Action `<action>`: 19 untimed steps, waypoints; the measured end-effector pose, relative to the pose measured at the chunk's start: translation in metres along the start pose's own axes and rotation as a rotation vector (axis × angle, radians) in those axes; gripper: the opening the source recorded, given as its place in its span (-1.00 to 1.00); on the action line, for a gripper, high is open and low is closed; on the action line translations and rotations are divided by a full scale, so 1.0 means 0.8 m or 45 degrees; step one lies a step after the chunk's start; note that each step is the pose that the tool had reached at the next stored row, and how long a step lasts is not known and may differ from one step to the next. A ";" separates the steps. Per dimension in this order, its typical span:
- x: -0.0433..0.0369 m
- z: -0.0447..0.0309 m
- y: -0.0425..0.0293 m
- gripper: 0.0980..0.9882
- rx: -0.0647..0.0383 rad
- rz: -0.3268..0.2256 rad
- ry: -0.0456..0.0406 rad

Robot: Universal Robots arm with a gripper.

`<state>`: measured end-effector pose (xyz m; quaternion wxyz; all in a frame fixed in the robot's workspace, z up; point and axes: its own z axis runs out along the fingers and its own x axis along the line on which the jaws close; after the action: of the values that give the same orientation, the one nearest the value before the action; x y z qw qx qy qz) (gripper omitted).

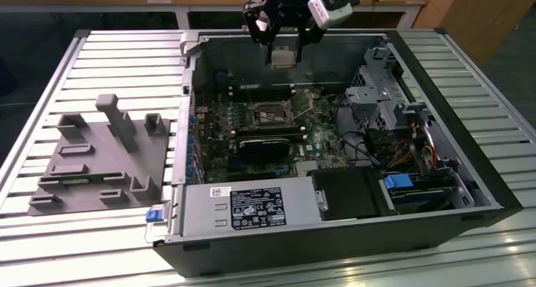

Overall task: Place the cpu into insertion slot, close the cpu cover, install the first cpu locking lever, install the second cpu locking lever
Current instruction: 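Place the cpu into insertion slot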

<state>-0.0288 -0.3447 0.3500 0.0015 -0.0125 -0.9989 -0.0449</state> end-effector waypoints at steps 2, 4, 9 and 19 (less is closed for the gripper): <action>0.001 0.0040 -0.0004 0.00 0.000 0.000 -0.001; 0.001 0.0080 -0.0008 0.00 0.000 0.000 -0.002; 0.001 0.0191 -0.0018 0.00 0.000 0.000 -0.003; 0.003 0.0416 -0.0038 0.00 0.000 0.000 -0.003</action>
<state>-0.0312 -0.3447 0.3166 0.0001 -0.0124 -0.9989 -0.0449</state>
